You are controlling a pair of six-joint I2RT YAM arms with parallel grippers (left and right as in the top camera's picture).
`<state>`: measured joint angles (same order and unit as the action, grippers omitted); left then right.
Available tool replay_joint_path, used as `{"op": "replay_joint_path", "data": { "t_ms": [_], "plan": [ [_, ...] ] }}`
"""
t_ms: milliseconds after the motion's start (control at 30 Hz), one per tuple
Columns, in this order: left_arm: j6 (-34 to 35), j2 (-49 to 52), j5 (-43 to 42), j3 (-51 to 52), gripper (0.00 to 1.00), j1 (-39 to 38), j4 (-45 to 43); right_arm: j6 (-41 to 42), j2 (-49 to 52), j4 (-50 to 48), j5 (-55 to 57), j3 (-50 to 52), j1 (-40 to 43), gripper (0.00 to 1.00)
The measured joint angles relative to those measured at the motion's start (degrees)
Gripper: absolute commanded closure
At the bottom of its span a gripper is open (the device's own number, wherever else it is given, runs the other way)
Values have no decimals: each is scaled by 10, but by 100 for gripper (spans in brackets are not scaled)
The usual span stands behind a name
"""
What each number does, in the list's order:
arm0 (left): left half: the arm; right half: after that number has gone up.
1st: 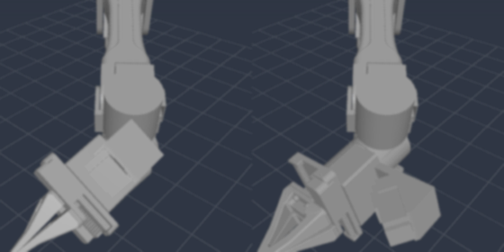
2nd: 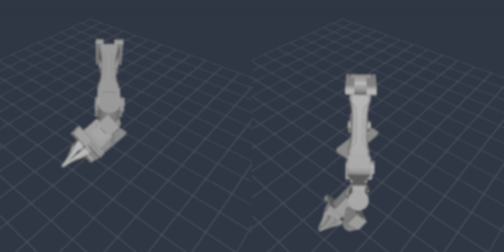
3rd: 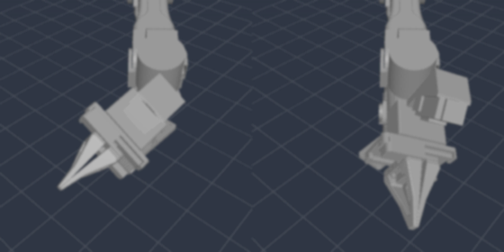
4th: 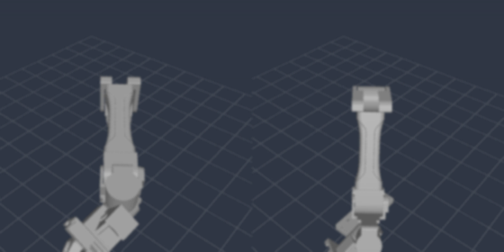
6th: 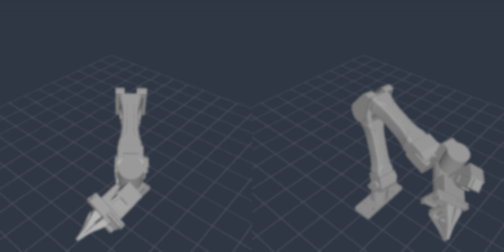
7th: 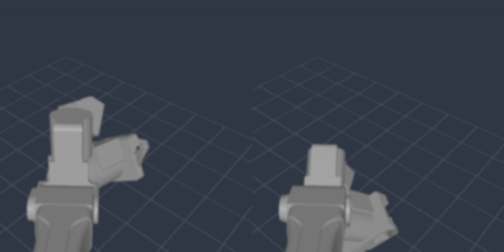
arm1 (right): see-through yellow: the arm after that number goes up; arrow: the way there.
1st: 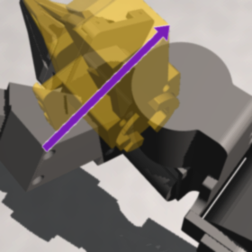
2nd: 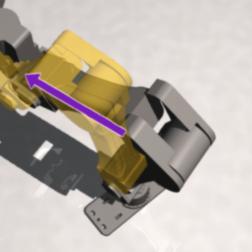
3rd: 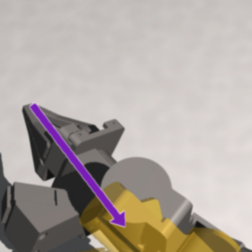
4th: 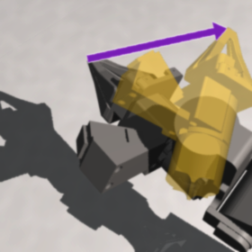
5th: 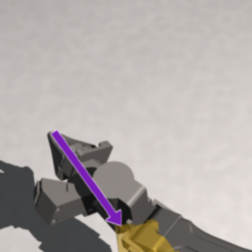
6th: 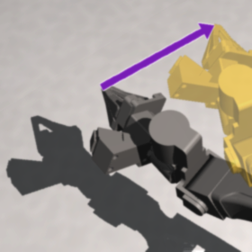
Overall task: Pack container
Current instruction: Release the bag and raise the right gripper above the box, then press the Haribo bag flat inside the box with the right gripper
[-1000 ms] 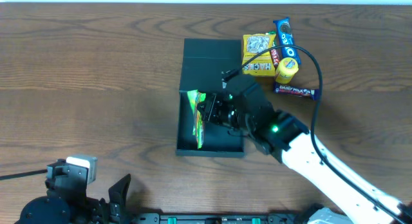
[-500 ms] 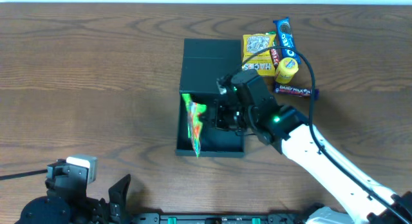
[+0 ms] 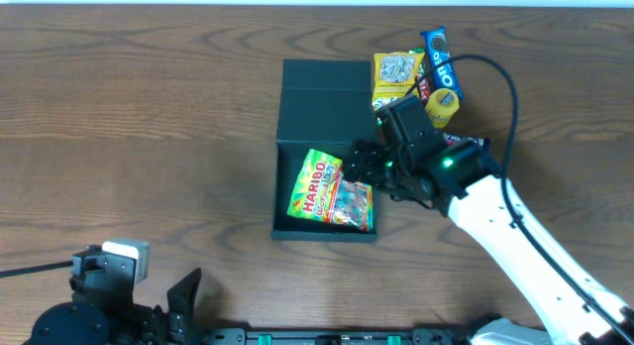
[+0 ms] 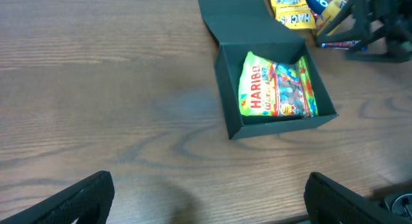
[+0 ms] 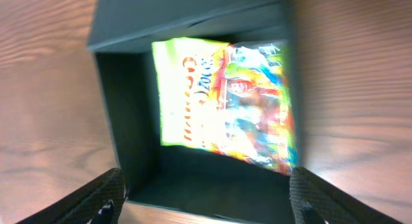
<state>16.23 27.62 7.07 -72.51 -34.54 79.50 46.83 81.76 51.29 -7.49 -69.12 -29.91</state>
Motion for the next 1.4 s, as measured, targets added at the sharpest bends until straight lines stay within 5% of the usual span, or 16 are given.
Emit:
{"op": "replay_joint_path", "data": {
  "t_ms": [567,1400],
  "plan": [
    [0,0,0,0,5,0,0,-176,59,28,55,-66,-50,42],
    [0,0,0,0,5,0,-1,-36,308,-29,62,-67,-75,34]
  ]
}}
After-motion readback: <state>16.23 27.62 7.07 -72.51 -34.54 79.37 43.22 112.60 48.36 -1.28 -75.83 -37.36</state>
